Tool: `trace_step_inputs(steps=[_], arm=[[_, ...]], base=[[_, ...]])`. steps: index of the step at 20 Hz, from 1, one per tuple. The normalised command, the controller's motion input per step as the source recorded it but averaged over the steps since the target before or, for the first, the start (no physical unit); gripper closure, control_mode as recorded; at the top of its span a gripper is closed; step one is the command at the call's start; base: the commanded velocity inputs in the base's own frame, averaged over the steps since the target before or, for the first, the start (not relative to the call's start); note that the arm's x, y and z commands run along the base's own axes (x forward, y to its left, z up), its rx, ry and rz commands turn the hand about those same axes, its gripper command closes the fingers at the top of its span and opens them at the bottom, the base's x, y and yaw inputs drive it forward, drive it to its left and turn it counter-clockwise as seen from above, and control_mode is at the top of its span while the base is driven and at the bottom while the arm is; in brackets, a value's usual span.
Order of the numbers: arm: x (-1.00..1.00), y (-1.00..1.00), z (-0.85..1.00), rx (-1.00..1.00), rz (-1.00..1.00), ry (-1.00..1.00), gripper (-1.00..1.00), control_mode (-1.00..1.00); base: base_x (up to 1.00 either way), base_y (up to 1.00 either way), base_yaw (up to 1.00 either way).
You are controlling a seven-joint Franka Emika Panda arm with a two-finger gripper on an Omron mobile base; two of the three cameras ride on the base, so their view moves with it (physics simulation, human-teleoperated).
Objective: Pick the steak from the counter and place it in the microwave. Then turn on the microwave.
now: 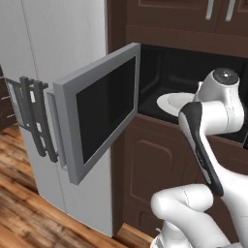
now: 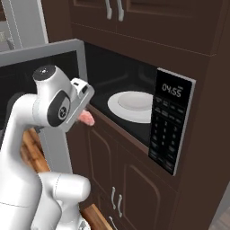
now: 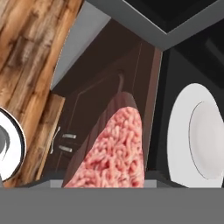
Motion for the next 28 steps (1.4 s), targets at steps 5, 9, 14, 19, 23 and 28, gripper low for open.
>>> trace_step_inputs(steps=[5, 9, 14, 19, 23, 28], arm=[[0.02, 0.00, 0.00, -0.13, 0.00, -0.12, 1.00, -1.00], [0.01, 0.00, 0.00, -0.16, 0.00, -0.14, 1.00, -1.00], [0.08, 0.00, 0.00, -0.19, -0.02, -0.13, 1.00, -1.00], [0.03, -0.06, 0.00, -0.14, -0.03, -0.10, 1.00, -1.00], [0.16, -0.16, 0.00, -0.09, -0.04, -0.06, 1.00, -1.00], [0.31, -0.23, 0.06, -0.01, -0.04, 0.00, 1.00, -1.00]], base=[[0.00, 0.00, 0.00], [0.00, 0.00, 0.00], [0.00, 0.00, 0.00], [0.00, 0.00, 0.00], [0.00, 0.00, 0.00], [0.00, 0.00, 0.00]])
